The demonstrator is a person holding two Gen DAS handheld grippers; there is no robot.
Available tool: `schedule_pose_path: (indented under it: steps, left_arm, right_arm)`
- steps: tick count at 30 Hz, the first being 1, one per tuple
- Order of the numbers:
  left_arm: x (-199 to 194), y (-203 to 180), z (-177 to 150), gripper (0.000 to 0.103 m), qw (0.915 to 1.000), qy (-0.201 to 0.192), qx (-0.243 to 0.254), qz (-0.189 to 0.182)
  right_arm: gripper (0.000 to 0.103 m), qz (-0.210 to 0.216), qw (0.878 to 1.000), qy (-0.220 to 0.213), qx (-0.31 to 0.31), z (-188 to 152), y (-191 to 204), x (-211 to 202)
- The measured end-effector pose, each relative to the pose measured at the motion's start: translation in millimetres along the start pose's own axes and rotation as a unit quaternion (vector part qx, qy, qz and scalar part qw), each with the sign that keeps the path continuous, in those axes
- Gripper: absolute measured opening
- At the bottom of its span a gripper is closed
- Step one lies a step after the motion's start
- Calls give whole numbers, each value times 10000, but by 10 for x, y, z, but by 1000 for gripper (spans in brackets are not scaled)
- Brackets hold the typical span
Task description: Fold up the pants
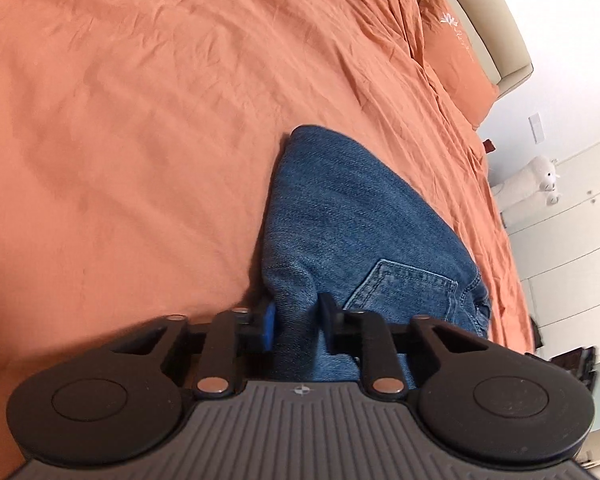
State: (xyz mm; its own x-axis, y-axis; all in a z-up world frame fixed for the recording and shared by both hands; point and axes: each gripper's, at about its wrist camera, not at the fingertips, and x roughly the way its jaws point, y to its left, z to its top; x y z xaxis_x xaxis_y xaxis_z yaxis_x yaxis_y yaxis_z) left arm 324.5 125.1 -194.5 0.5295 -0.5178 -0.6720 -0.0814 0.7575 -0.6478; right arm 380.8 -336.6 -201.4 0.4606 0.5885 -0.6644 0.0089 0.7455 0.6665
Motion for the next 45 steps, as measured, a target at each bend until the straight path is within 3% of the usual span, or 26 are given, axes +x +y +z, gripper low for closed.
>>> schedule_pose_path:
  steps: [4, 9, 15, 19, 23, 29, 37, 42, 45]
  left_arm:
    - [-147, -221, -25, 11, 9986, -208, 388, 304]
    - [-417, -442, -23, 10, 9965, -367, 663, 351]
    - [-1000, -557, 58, 10, 9918, -731, 985, 371]
    - [-1468, -504, 170, 10, 9869, -898, 1208, 589]
    - [-1880, -306, 313, 10, 9834, -969, 1239, 900]
    - [-2194, -46, 569, 10, 9752, -1073, 1300, 1434]
    - [-1986, 522, 908, 10, 9726, -1064, 1085, 1759]
    - [-1669, 972, 916, 10, 9747, -876, 908, 1844]
    - [-1581, 1220, 885, 11, 9804, -844, 708, 1635]
  right_arm:
    - [18, -198, 9993, -112, -291, 19, 228, -121]
    - [16, -293, 9977, -274, -554, 22, 592, -375]
    - [15, -237, 9939, -376, -1011, -34, 1179, -654]
    - [15, -34, 9932, -343, -1112, -103, 1567, -624]
    - [15, 205, 9920, -235, -1220, -215, 1963, -407]
    - [15, 516, 9900, -43, -1311, -358, 2480, 144]
    - [15, 608, 9898, 180, -1278, -375, 2729, 1051]
    - [15, 400, 9904, 423, -1251, -372, 2607, 1579]
    - [15, 353, 9918, 532, -1106, -353, 2387, 1776]
